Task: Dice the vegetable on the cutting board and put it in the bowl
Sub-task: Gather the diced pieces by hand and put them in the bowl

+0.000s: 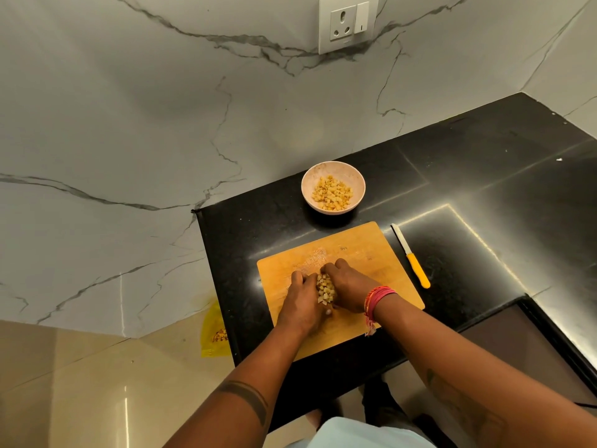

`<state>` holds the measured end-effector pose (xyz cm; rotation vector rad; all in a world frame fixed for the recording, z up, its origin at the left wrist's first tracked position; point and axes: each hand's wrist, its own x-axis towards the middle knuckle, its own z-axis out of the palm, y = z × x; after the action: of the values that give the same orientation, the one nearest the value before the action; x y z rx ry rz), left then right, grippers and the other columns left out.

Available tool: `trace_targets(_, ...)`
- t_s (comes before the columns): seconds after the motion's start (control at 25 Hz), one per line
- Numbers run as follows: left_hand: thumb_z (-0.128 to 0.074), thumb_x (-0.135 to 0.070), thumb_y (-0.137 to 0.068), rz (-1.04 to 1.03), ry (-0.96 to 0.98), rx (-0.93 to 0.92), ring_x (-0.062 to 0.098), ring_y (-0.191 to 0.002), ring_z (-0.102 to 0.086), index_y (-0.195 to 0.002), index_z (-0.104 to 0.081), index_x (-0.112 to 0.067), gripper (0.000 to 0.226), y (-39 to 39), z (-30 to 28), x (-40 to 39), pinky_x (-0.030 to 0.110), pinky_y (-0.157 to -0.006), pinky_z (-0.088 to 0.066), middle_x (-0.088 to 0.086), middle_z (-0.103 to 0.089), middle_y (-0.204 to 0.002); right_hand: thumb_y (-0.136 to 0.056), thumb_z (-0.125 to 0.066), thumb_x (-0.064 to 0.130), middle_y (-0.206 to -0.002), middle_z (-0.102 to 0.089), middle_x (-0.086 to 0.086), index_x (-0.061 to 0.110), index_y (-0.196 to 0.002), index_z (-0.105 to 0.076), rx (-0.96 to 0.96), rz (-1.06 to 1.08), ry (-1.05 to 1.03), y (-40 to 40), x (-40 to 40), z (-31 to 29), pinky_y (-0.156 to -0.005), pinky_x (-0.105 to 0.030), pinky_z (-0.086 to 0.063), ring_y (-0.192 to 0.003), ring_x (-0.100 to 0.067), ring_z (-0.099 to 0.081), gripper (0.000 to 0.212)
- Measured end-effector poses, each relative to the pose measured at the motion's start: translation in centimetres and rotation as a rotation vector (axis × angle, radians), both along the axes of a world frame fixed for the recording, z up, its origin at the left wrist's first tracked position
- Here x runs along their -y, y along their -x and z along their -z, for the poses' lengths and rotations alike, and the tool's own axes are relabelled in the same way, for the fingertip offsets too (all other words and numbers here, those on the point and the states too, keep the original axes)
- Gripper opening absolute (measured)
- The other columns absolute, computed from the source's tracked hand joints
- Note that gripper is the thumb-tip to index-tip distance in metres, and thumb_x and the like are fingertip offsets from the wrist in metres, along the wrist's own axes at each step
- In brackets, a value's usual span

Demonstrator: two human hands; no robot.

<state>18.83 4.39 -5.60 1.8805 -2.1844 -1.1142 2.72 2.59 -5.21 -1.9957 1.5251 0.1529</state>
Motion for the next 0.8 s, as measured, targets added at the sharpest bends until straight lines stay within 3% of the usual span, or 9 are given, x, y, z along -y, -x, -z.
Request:
trace_targets(0.16,-0.08,-0.021,-0.084,-0.088,0.013,-0.026,0.021,-0.117,-0.053,-0.145,-0.043,-0.021,0.071,0.2,0.0,-0.1,0.033,-0.104,-0.048,0.0,-0.036,-0.136,-0.091,-0.069,0.019,-0.127,-0.048,-0.016,0.011,-0.133,-0.05,0.101,0.072,0.011,-0.8,0.6,0.1,-0.096,-0.043,-0.051,-0.105,-0.037,-0.061,0.047)
trace_targets(0.28,-0.075,-0.022,-0.089,-0.106,0.019,-0.078,0.018,-0.117,-0.052,-0.145,-0.046,-0.021,0.063,-0.1,0.2,-0.2,0.027,-0.101,-0.045,-0.003,-0.038,-0.132,-0.089,-0.072,0.016,-0.129,-0.047,-0.014,0.014,-0.14,-0.049,0.082,0.036,0.004,-0.1,0.5,0.3,-0.097,-0.043,-0.051,-0.106,-0.035,-0.06,0.055)
trace_targets(0.48,-0.076,-0.026,-0.089,0.011,0.033,0.017,0.02,-0.129,-0.042,-0.157,-0.03,-0.019,0.082,-0.6,0.8,-0.8,0.032,-0.113,-0.04,0.0,-0.029,-0.144,-0.085,-0.076,0.01,-0.138,-0.042,-0.013,0.016,-0.152,-0.037,-0.02,0.056,-0.005,1.4,0.6,0.2,-0.099,-0.042,-0.052,-0.115,-0.035,-0.057,0.077)
trace_targets(0.68,-0.074,-0.013,-0.088,-0.016,0.04,0.005,0.017,-0.112,-0.052,-0.154,-0.037,-0.017,0.076,-0.9,0.7,-0.7,0.031,-0.103,-0.049,-0.002,-0.034,-0.135,-0.088,-0.071,0.009,-0.129,-0.046,-0.014,0.012,-0.134,-0.049,0.027,0.029,0.032,-0.4,0.7,0.7,-0.095,-0.044,-0.051,-0.109,-0.035,-0.057,0.051)
trace_targets(0.8,-0.072,-0.014,-0.09,-0.072,0.035,-0.055,0.014,-0.109,-0.053,-0.15,-0.043,-0.017,0.066,-0.9,0.4,-0.9,0.031,-0.101,-0.051,-0.004,-0.038,-0.131,-0.089,-0.069,0.009,-0.13,-0.046,-0.014,0.012,-0.135,-0.049,0.042,0.012,0.045,-1.0,0.7,0.9,-0.094,-0.045,-0.052,-0.108,-0.035,-0.058,0.05)
